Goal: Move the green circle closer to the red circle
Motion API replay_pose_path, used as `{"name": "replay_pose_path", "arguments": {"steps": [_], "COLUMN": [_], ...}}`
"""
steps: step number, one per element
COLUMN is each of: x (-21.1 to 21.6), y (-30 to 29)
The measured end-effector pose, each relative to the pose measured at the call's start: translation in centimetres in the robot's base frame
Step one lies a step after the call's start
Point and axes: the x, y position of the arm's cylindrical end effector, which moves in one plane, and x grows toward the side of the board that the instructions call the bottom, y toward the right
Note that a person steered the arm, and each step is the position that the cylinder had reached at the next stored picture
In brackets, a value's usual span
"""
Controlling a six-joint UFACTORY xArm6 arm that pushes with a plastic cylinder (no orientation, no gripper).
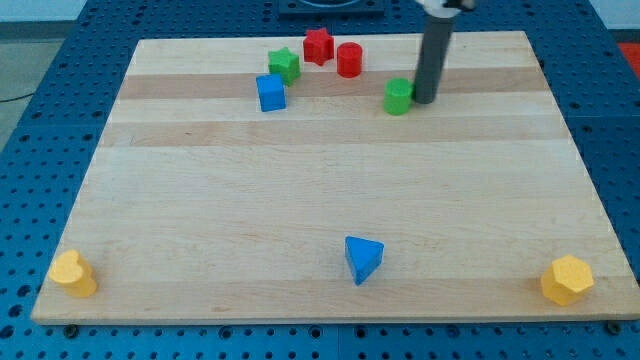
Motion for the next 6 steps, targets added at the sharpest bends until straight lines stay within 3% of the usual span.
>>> {"name": "replay_pose_path", "arguments": {"steps": [1,2,3,6], "x": [0.1,4.6,6.6,1.9], "y": [-1.5,0.1,-2.3,-4.8]}}
